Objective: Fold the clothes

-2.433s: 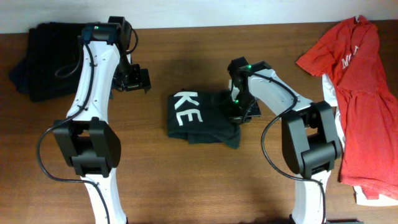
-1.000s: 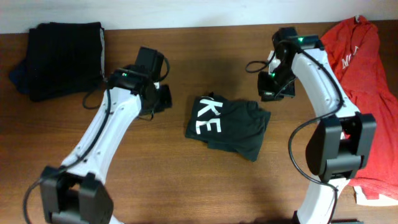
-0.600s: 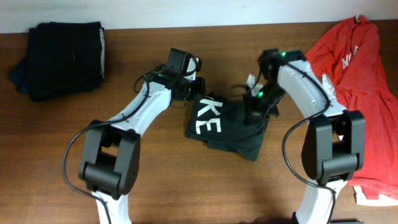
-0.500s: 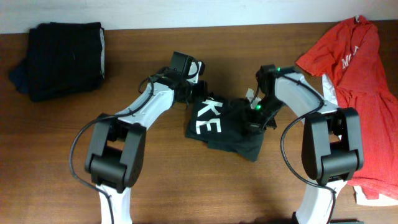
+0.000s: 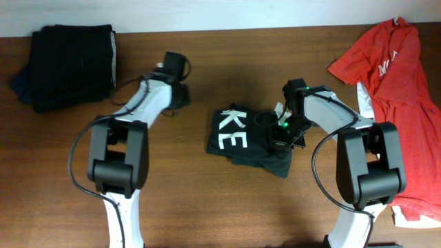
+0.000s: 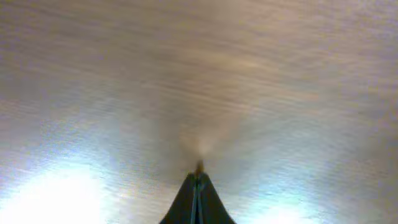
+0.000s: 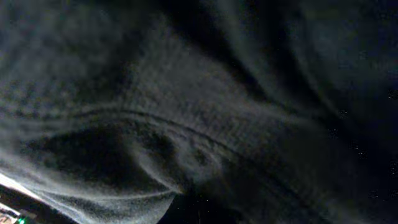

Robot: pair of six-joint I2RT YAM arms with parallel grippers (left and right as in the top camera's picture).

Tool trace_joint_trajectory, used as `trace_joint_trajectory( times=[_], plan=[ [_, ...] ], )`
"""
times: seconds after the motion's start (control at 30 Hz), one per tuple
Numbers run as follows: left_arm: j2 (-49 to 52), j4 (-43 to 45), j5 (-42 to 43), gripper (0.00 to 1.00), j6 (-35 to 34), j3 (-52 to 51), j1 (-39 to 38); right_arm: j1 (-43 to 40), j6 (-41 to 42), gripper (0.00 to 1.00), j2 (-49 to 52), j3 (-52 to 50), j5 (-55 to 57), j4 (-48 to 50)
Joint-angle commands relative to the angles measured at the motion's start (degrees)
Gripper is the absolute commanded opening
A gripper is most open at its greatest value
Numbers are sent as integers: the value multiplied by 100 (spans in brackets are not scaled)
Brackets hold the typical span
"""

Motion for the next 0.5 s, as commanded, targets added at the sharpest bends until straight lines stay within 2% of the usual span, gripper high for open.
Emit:
trace_joint_trajectory(
  times=[0.0, 0.07, 0.13, 0.27, 0.47],
  plan=[
    [-743, -422, 879, 0, 385, 813, -166, -22, 26, 4, 109, 184, 1036, 227],
    [-1084, -446, 2852, 1, 754, 909, -525, -24, -354, 4, 109, 334, 1071, 358],
    [-1016, -463, 3292, 1, 769, 811, -839, -24, -365, 4, 109, 365, 1143, 472],
    [-848, -269, 3187, 1, 767, 450, -1357, -24, -363, 4, 109, 365, 1161, 457],
    [393, -74, 3233, 1, 686, 420, -1397, -369, -363, 4, 109, 365, 1137, 350]
  ],
)
